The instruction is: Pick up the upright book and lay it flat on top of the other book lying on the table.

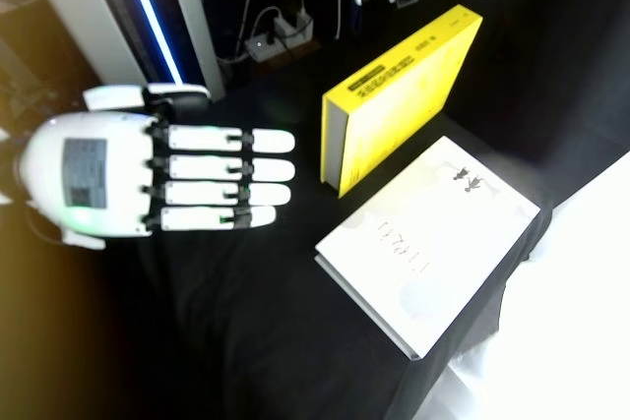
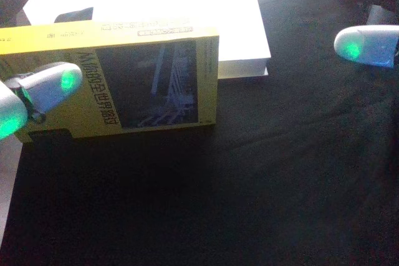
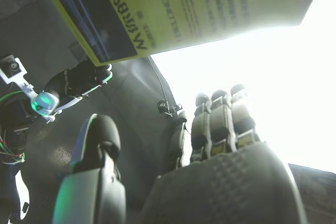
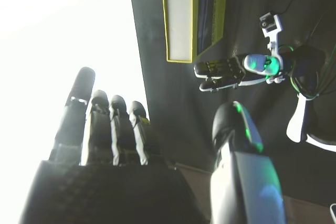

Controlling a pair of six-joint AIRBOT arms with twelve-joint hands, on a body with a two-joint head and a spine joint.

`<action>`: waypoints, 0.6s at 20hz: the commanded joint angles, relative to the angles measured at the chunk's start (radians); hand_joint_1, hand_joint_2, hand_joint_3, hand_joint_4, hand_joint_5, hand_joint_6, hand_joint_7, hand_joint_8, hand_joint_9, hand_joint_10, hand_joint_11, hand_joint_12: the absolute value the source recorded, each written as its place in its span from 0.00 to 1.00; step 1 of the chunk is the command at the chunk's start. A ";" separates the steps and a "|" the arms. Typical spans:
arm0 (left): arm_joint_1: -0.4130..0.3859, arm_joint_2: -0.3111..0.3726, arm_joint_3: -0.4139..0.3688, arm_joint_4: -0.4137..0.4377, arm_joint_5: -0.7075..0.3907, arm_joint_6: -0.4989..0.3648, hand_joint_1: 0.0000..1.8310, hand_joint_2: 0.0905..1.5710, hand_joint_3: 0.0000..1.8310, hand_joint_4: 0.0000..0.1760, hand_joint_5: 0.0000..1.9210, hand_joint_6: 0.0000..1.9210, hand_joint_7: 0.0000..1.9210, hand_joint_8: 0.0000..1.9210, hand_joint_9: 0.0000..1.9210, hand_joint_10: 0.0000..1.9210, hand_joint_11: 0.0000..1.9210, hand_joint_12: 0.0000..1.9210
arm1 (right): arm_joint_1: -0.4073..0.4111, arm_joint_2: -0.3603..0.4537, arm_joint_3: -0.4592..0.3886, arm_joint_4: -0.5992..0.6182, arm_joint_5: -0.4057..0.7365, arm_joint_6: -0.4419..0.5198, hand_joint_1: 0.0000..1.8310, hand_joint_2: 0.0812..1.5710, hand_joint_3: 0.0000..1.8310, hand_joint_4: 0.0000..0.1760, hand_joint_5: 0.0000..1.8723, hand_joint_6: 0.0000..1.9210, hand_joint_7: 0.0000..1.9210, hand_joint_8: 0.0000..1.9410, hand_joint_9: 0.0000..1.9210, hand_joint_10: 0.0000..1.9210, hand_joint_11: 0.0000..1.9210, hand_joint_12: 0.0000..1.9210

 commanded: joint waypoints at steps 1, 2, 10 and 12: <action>-0.004 0.008 0.003 0.002 -0.127 -0.003 0.20 0.79 0.01 0.58 0.00 0.00 0.00 0.00 0.00 0.00 0.00 0.00 | 0.010 -0.001 0.003 0.047 0.113 0.005 0.09 0.85 0.01 0.03 0.00 0.00 0.00 0.00 0.00 0.00 0.00 0.00; -0.002 0.010 0.003 -0.003 -0.131 -0.003 0.22 0.79 0.01 0.56 0.00 0.00 0.00 0.00 0.00 0.00 0.00 0.00 | 0.010 -0.001 0.003 0.047 0.113 0.005 0.10 0.86 0.01 0.05 0.00 0.00 0.00 0.00 0.00 0.00 0.00 0.00; 0.008 0.009 0.033 -0.126 -0.109 -0.003 0.33 0.74 0.00 0.61 0.00 0.00 0.00 0.00 0.00 0.00 0.00 0.00 | 0.010 -0.003 0.003 0.047 0.113 0.005 0.03 0.88 0.01 0.00 0.00 0.00 0.00 0.00 0.00 0.00 0.00 0.00; 0.008 -0.001 0.050 -0.165 -0.074 -0.003 0.33 0.68 0.00 0.91 0.00 0.00 0.00 0.00 0.00 0.00 0.00 0.00 | 0.010 -0.005 0.003 0.047 0.113 0.005 0.06 0.88 0.00 0.06 0.00 0.00 0.00 0.00 0.00 0.00 0.00 0.00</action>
